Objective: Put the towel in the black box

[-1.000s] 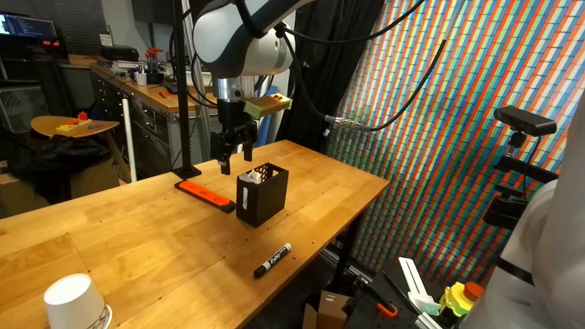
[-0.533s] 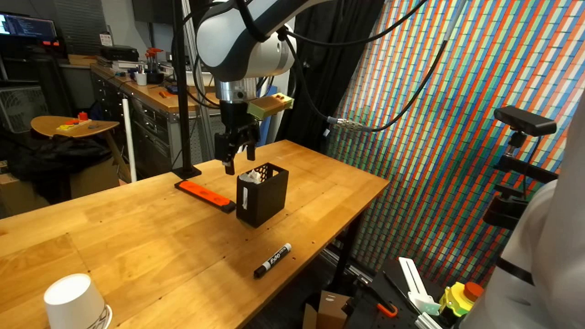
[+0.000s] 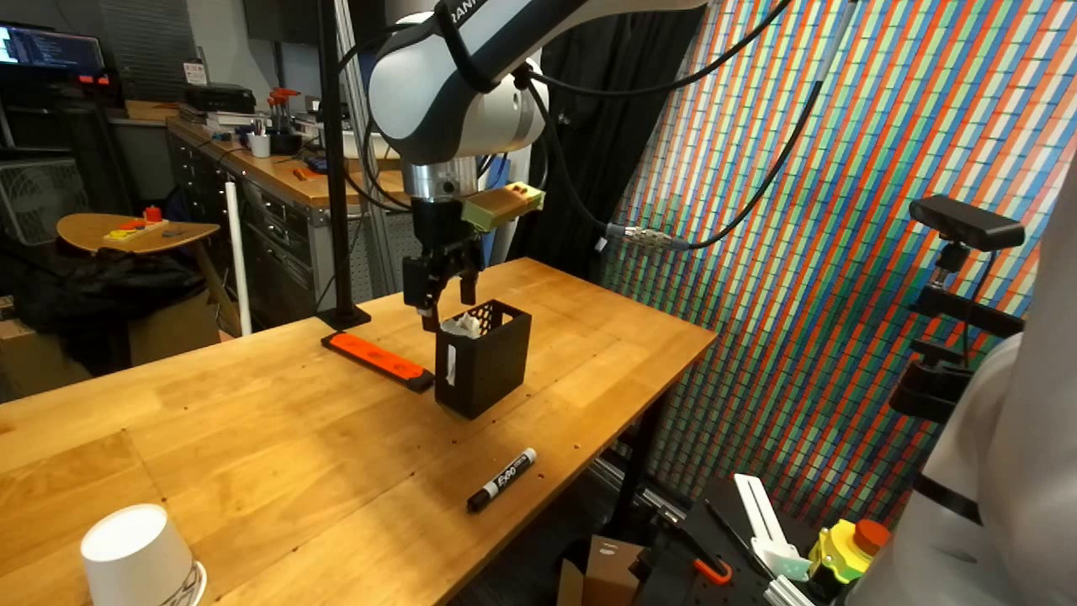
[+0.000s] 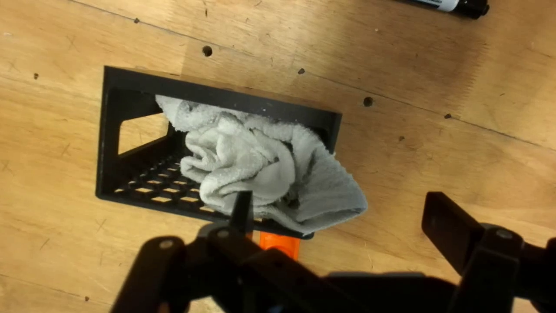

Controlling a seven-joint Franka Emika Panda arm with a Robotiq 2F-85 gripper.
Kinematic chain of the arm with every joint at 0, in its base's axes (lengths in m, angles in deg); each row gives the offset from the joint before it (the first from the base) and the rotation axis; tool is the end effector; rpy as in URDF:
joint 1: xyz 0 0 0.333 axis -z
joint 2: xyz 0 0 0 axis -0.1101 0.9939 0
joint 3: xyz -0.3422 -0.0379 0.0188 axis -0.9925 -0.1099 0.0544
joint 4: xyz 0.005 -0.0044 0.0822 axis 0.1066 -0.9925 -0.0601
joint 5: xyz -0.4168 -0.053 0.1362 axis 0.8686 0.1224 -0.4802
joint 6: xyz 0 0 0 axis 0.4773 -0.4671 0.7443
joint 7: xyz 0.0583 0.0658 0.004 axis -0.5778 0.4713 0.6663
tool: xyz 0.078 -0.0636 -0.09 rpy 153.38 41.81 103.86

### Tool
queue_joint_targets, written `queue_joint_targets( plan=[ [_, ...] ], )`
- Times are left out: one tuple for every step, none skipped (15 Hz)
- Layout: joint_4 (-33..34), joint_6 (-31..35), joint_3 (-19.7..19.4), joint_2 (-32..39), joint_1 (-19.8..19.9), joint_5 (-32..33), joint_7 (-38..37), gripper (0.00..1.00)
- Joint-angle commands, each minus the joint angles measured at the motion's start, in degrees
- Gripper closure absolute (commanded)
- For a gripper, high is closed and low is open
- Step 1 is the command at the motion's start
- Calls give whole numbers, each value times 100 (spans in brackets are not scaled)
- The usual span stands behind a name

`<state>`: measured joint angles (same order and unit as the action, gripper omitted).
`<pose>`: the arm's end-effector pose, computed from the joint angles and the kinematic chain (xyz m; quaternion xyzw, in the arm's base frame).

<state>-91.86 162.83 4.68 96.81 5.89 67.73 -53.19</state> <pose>0.6121 0.0110 0.3186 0.9852 0.1614 -0.0452 0.0347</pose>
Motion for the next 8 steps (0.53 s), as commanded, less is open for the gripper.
queue_joint_targets(
  plan=[
    [19, 127, -11, 17, 45, 53, 144, 1],
    [24, 139, -10, 34, 52, 50, 163, 4],
    [28, 140, -9, 54, 61, 38, 188, 8],
    [23, 138, -6, 65, 75, 4, 230, 13],
    [18, 136, -7, 76, 84, -4, 246, 11],
    [12, 135, -8, 90, 94, -12, 270, 12],
    [7, 130, -10, 102, 103, -14, 283, 29],
    [6, 130, -12, 117, 111, -8, 294, 36]
  ],
)
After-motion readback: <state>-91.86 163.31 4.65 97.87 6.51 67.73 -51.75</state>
